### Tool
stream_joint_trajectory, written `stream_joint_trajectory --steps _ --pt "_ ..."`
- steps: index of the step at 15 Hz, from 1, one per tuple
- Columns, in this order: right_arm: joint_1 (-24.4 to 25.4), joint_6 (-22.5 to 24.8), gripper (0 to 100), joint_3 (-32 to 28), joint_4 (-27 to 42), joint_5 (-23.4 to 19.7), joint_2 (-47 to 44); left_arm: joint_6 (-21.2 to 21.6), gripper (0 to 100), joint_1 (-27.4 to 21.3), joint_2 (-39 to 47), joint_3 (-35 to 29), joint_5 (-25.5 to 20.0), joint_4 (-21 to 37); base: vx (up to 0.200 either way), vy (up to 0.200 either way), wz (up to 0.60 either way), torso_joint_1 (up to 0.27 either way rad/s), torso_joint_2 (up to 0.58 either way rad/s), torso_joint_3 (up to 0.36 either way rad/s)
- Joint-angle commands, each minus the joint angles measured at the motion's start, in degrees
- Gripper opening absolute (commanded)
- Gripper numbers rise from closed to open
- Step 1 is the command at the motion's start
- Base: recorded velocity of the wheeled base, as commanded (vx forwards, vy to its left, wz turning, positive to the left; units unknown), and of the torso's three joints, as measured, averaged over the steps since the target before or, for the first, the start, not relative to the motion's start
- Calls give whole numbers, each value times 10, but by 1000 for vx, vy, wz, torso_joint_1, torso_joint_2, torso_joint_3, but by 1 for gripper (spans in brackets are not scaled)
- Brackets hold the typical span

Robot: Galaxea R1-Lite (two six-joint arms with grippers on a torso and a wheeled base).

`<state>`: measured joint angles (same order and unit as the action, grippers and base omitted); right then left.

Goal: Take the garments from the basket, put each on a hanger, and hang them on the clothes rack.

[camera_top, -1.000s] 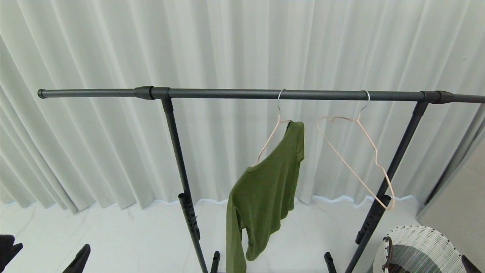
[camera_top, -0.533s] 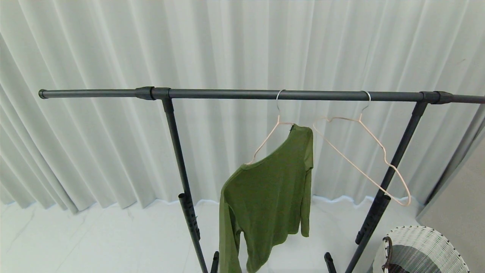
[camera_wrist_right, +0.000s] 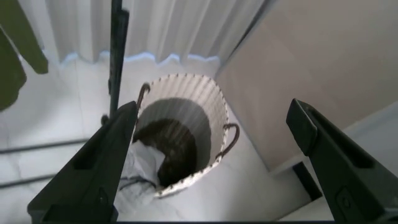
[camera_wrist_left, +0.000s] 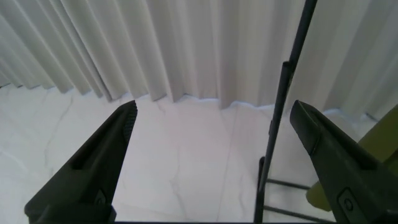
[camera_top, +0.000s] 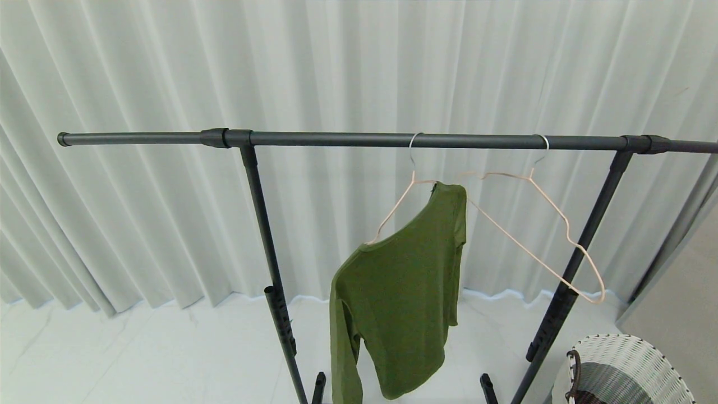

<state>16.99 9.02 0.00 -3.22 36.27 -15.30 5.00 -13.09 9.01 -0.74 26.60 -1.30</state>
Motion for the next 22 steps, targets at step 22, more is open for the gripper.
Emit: stream_joint_trajectory --steps 22 --pt "-31 -4 100 0 -7 -1 150 -39 100 53 -34 3 41 0 0 0 0 0 0 0"
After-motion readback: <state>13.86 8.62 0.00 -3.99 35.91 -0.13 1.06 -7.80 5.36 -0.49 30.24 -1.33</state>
